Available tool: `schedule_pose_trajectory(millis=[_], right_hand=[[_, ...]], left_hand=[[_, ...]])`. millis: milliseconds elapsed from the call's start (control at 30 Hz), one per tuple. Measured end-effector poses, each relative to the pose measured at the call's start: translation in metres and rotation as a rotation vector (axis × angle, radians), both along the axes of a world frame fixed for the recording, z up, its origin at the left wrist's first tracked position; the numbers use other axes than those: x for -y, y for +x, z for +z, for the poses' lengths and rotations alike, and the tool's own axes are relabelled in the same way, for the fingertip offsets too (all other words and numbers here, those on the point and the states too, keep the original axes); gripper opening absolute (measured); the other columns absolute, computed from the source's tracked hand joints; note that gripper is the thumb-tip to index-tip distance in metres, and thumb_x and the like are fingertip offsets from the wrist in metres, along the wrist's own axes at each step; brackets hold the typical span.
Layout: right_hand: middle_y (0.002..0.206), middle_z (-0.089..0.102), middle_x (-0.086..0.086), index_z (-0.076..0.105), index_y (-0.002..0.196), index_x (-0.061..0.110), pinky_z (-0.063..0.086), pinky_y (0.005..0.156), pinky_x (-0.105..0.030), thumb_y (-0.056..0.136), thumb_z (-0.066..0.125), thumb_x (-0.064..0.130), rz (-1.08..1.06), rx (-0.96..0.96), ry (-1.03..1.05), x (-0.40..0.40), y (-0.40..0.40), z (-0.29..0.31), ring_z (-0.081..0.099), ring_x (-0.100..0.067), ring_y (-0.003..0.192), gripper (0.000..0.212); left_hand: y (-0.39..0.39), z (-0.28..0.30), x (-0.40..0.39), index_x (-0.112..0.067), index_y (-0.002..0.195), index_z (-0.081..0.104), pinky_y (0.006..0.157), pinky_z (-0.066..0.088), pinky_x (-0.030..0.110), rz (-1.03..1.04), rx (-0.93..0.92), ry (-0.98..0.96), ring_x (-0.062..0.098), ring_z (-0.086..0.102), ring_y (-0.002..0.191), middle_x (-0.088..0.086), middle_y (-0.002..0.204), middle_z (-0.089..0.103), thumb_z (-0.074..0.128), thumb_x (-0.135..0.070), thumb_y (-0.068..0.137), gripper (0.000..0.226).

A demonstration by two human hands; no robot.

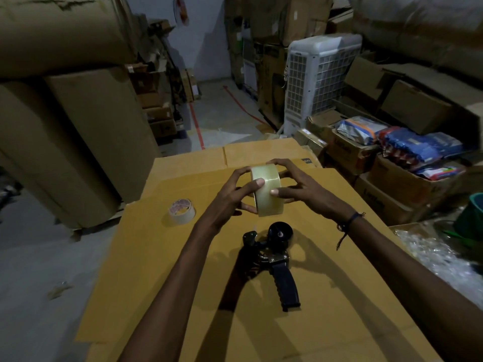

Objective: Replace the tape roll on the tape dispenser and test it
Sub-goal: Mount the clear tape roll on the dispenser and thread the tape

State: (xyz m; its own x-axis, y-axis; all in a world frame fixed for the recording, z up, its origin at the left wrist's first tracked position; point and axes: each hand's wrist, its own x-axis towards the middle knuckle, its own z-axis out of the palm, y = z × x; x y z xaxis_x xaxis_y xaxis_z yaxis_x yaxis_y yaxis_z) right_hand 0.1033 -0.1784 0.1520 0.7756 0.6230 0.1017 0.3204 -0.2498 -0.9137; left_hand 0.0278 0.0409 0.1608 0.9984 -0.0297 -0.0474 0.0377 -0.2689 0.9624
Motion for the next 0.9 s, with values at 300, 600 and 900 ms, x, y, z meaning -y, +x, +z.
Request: schedule_pose_trajectory(millis=[300, 600, 900], right_hand=[[0.130, 0.064, -0.001, 0.040, 0.144, 0.049, 0.063, 0.081, -0.035, 0.079, 0.066, 0.072, -0.069, -0.167, 0.026, -0.004, 0.001, -0.007, 0.073, -0.024, 0.088, 0.074], [0.130, 0.065, -0.005, 0.042, 0.145, 0.049, 0.063, 0.079, -0.042, 0.079, 0.071, 0.063, -0.075, -0.226, 0.043, -0.009, 0.006, 0.000, 0.073, -0.029, 0.083, 0.073], [0.146, 0.053, 0.000, 0.030, 0.155, 0.050, 0.064, 0.083, -0.041, 0.075, 0.078, 0.057, 0.044, -0.219, 0.004, -0.012, 0.007, 0.001, 0.077, -0.037, 0.096, 0.094]], left_hand=[[0.001, -0.003, -0.005, -0.062, 0.127, 0.047, 0.098, 0.052, 0.051, -0.048, 0.033, -0.040, 0.017, 0.068, 0.111, -0.001, 0.131, 0.062, 0.072, -0.064, 0.065, 0.067], [0.010, -0.006, -0.008, -0.057, 0.128, 0.049, 0.086, 0.053, 0.042, -0.007, -0.028, -0.062, 0.015, 0.076, 0.092, -0.001, 0.121, 0.071, 0.066, -0.074, 0.069, 0.064], [0.007, -0.005, -0.014, -0.043, 0.132, 0.052, 0.082, 0.060, 0.045, 0.057, -0.016, -0.155, 0.020, 0.077, 0.080, 0.011, 0.124, 0.066, 0.065, -0.073, 0.070, 0.070]])
